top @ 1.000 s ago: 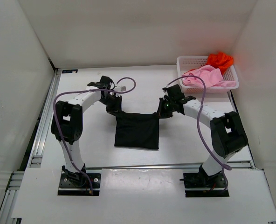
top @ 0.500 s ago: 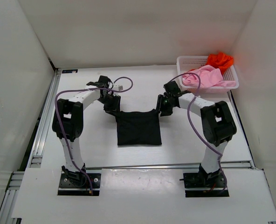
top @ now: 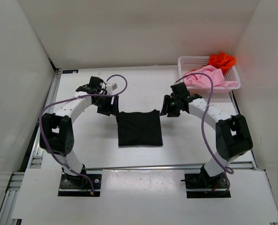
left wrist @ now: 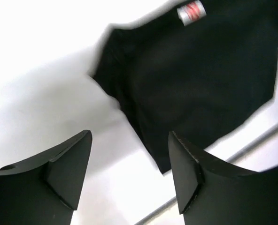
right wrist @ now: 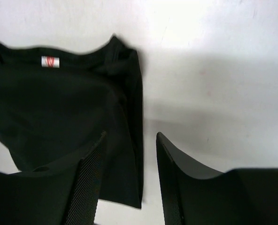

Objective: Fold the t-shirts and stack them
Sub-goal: Fold the long partially folded tshirt into a neat square

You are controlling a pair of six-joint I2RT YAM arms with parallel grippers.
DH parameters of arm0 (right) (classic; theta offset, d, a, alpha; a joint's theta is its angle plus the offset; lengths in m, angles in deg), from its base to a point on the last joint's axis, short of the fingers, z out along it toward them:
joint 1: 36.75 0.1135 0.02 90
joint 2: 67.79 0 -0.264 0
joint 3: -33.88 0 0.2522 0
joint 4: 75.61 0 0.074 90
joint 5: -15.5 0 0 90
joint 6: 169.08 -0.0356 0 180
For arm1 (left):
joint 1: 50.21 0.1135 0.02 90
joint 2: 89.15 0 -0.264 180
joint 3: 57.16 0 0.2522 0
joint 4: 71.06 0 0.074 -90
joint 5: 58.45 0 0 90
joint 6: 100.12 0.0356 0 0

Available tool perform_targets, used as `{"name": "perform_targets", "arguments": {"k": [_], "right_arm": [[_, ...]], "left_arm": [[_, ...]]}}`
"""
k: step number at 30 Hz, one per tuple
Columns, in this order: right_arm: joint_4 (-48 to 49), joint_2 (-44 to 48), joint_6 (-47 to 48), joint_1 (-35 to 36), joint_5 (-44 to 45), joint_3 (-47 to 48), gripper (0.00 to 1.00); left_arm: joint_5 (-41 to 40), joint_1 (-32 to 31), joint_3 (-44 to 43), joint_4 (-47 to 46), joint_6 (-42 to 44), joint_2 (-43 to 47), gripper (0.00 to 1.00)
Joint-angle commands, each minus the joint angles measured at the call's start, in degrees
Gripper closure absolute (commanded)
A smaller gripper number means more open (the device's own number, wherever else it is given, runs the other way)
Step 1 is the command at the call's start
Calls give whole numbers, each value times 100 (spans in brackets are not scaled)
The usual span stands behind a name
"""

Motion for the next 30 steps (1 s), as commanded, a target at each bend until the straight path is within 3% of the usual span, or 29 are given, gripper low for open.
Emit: {"name": "perform_targets", "arguments": {"k": [1, 3, 4, 6, 14, 17, 22, 26, 27, 28, 30], "right_arm": [[-62, 295, 32, 109, -349, -433, 48], [-62, 296, -37, 170, -421, -583, 47], [8, 296, -38, 231, -491, -714, 47], [79, 296, -204, 232, -570, -856, 46], [369, 296, -460, 284, -702, -1155, 46], [369, 296, -460, 284, -650, -1155, 46], [307, 401, -460, 284, -527, -1155, 46], [193, 515, -408, 284, -421, -1094, 46], [193, 515, -407, 284, -421, -1094, 46], [141, 568, -407, 284, -360, -1094, 46], [140, 568, -407, 284, -299, -1094, 46]], "left_arm": [[540, -218, 756, -48, 38, 497, 22], [768, -272, 986, -101, 38, 498, 20], [848, -272, 1127, -153, 38, 445, 5], [962, -272, 1198, -206, 38, 305, 0], [1033, -272, 1146, -382, 38, -327, 0], [1322, -272, 1146, -382, 38, -670, 7], [1586, -272, 1023, -382, 38, -1110, 33], [1675, -272, 970, -382, 38, -1234, 56], [1675, -272, 918, -382, 38, -1234, 72], [1588, -272, 865, -330, 38, -1234, 81], [1534, -167, 786, -260, 38, -1234, 90]]}}
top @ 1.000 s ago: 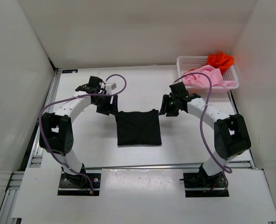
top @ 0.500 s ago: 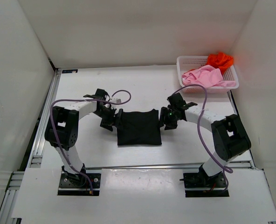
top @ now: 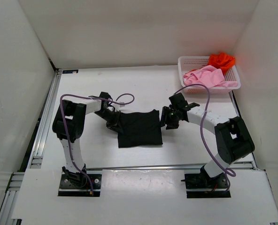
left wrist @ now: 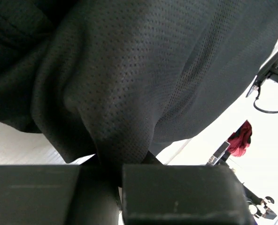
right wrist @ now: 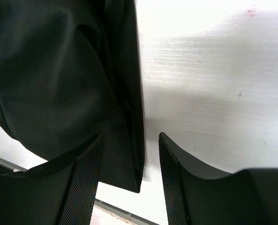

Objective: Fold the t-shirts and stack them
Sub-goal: Fold the long partially folded tshirt into a neat square, then put the neatly folded tshirt into the corner of the board with the left arm

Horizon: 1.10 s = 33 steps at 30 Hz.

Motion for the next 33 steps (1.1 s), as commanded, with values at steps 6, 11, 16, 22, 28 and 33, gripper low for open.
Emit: {"name": "perform_targets", "arguments": {"k": [6, 11, 16, 22, 28, 33], "right_arm": [[-210, 385, 155, 16, 356, 170, 46], [-316, 569, 269, -186, 480, 170, 46], [-430, 798, 375, -380, 540, 170, 46], [-658, 851, 551, -503, 655, 232, 46], [-912, 685, 603, -556, 708, 503, 46], [-1308, 448, 718, -556, 761, 890, 46]], "left_arm": [[-577, 322, -738, 503, 150, -96, 90], [-894, 594, -1273, 829, 150, -271, 90], [-1473, 1077, -2021, 1268, 150, -728, 90], [-3142, 1772, -3321, 1419, 150, -1396, 90], [-4101, 2440, -4842, 1182, 150, -2274, 90], [-4735, 2722, -5923, 612, 150, -2925, 90]]}}
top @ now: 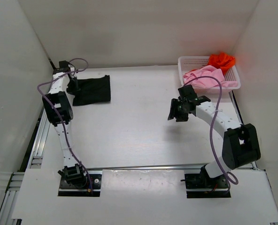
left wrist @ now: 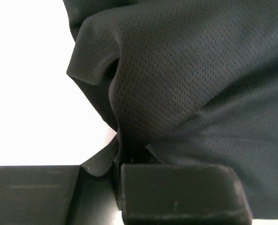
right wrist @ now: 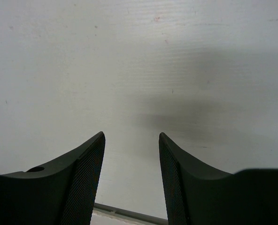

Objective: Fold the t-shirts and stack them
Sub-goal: Put the neatly folded tshirt into the corner of the board with the left arm

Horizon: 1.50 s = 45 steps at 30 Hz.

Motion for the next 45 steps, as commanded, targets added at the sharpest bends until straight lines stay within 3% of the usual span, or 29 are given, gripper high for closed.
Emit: {"name": "perform_targets", "arguments": {"k": [1, 9, 15, 22, 26, 29, 30, 33, 36, 40, 42, 43, 45], "right_arm": [[-400, -217, 234, -25, 116, 501, 46], [-1041, -586, 340, -25, 389, 1082, 46], [-1218, -762, 288, -25, 441, 1197, 46], [-1279, -973, 288, -25, 389, 1373, 46], [-1279, -1026, 288, -25, 336, 1443, 46], [-1279, -1026, 288, 28, 336, 1443, 46], [-1279, -1026, 288, 28, 336, 1391, 46], [-1279, -913, 288, 28, 283, 1390, 46], [-1279, -772, 288, 28, 283, 1390, 46], [-1279, -500, 357, -50, 397, 1934, 44], [-1279, -499, 410, -252, 580, 2461, 44], [-1279, -499, 411, -357, 660, 2663, 41], [-1279, -674, 411, -612, 766, 3322, 40]], "left_arm": [[-981, 214, -765, -605, 64, -503, 90], [-1807, 461, -2006, -1659, 64, -1454, 90], [-2045, 567, -2077, -2617, 64, -1638, 90], [-2150, 637, -2078, -3022, 64, -1692, 88], [-2387, 637, -2130, -3259, 64, -1692, 76], [-2536, 637, -2183, -3391, 64, -1640, 47], [-2589, 637, -2183, -3392, 64, -1543, 33], [-2783, 637, -2183, -3453, 64, -1201, 23], [-3019, 637, -1894, -3453, 64, -762, 19], [-3021, 471, -911, -3453, 64, 737, 9], [-2619, 313, 89, -3453, 64, 1434, 0], [-2425, 121, 476, -3453, 64, 2177, 0], [-2082, -74, 1461, -3453, 64, 2858, 0]]}}
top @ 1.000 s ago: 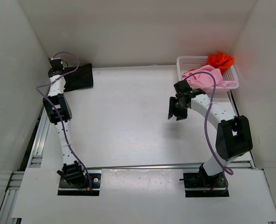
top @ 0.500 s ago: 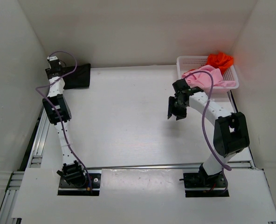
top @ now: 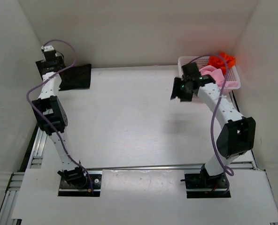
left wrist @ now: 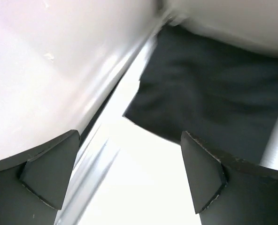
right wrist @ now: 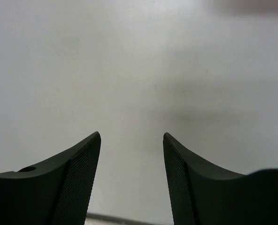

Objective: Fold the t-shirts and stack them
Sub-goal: Put the neatly folded tshirt into the corner of the board with the left arm, then grab crumpled tshirt from bin with the right arm

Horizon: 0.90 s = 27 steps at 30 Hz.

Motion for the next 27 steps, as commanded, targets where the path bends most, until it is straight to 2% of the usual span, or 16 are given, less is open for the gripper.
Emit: {"name": "perform_targets", "arguments": {"k": [1, 2, 3, 5, 9, 11, 12, 15, 19, 22, 23, 24, 26, 27], "right_arm": [[15, -14, 68, -636, 532, 1013, 38], [-55, -173, -2, -787, 655, 1580, 37], [-178, -540, -142, -1076, 761, 1865, 35], [-179, -963, -196, -1341, 902, 2627, 34], [-240, -2498, -390, -1851, 1079, 3878, 33], [-171, -2984, -390, -1921, 1079, 4291, 31], [-170, -3404, -329, -1922, 1026, 4580, 31], [145, -3890, -328, -1922, 1026, 4662, 30], [366, -4102, -328, -1922, 956, 4487, 28], [418, -3981, -267, -1922, 1367, 4347, 54], [479, -3780, -267, -1922, 1490, 4294, 78], [550, -3647, -267, -1922, 1622, 4232, 89], [821, -3157, -267, -1922, 1886, 3995, 100], [901, -2997, -180, -1922, 1887, 3942, 100]], "left_arm": [[823, -627, 823, -201, -16, 2187, 0], [1026, -707, 1286, -201, -16, 2498, 0], [1585, -769, 1509, -201, -16, 2814, 0], [2151, -769, 1965, -148, -16, 3595, 0], [3021, -769, 2038, 588, -16, 4249, 0], [3391, -769, 2169, 1159, -16, 4495, 0], [3393, -769, 2292, 1353, -16, 4731, 0], [3306, -769, 2407, 2205, -16, 5049, 0], [2744, -769, 2600, 2839, -16, 5163, 0], [2514, -769, 2680, 3050, -16, 5217, 0], [2514, -769, 2680, 3103, -16, 5217, 0], [2566, -769, 2680, 3156, -16, 5217, 0], [2636, -769, 2627, 3243, -16, 5217, 0], [2637, -769, 2627, 3297, -16, 5269, 0]]}}
